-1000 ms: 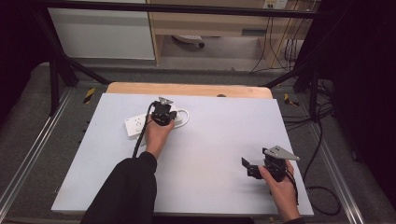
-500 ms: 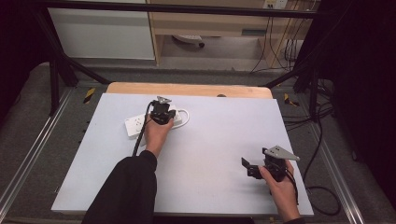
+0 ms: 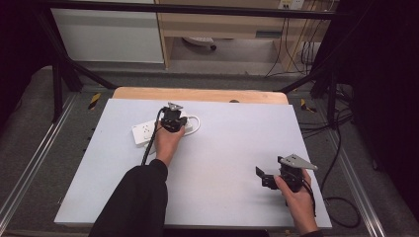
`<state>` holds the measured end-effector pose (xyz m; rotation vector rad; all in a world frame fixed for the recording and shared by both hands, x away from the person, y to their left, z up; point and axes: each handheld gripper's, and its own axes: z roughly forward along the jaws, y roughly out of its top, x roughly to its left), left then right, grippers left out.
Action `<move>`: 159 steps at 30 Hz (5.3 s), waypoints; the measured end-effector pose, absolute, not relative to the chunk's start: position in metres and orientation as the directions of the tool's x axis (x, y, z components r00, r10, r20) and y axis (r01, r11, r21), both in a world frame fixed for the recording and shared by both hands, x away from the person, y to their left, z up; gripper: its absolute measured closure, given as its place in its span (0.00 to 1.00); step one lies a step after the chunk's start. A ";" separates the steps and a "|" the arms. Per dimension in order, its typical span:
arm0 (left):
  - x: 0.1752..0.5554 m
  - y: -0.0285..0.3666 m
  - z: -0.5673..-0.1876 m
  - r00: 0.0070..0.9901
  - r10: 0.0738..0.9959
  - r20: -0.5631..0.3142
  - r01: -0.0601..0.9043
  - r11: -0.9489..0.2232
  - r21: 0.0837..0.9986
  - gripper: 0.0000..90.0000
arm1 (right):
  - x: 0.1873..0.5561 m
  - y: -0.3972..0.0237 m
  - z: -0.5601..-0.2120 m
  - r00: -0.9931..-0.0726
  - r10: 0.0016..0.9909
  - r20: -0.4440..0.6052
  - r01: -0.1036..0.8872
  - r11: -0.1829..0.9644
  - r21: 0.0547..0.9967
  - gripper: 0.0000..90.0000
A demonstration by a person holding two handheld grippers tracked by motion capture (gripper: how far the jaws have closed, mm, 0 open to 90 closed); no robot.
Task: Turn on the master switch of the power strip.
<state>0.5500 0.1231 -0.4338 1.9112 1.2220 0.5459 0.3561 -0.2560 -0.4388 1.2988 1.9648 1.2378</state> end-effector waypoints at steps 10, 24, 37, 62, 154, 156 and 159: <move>0.550 0.122 -0.434 0.449 0.893 -0.041 0.549 -0.240 0.801 1.00 | 0.356 -0.256 -0.439 -0.441 0.893 0.087 0.466 0.145 0.873 0.04; 0.550 0.122 -0.435 0.444 0.895 -0.039 0.559 -0.243 0.793 1.00 | 0.356 -0.256 -0.439 -0.440 0.893 0.089 0.467 0.143 0.873 0.04; 0.550 0.121 -0.436 0.449 0.893 -0.023 0.553 -0.257 0.793 1.00 | 0.356 -0.256 -0.439 -0.441 0.893 0.087 0.468 0.146 0.872 0.04; 0.550 0.119 -0.436 0.452 0.892 -0.007 0.548 -0.271 0.792 1.00 | 0.356 -0.255 -0.440 -0.442 0.892 0.091 0.473 0.146 0.869 0.04; 0.538 0.134 -0.397 0.475 0.871 -0.123 0.392 -0.084 0.916 0.14 | 0.356 -0.257 -0.439 -0.443 0.892 0.088 0.468 0.146 0.871 0.04; 0.536 0.133 -0.396 0.475 0.873 -0.112 0.389 -0.095 0.916 0.13 | 0.356 -0.257 -0.439 -0.441 0.893 0.087 0.466 0.145 0.873 0.04; 0.534 0.133 -0.394 0.476 0.873 -0.112 0.394 -0.097 0.914 0.12 | 0.356 -0.257 -0.439 -0.440 0.894 0.087 0.467 0.145 0.872 0.04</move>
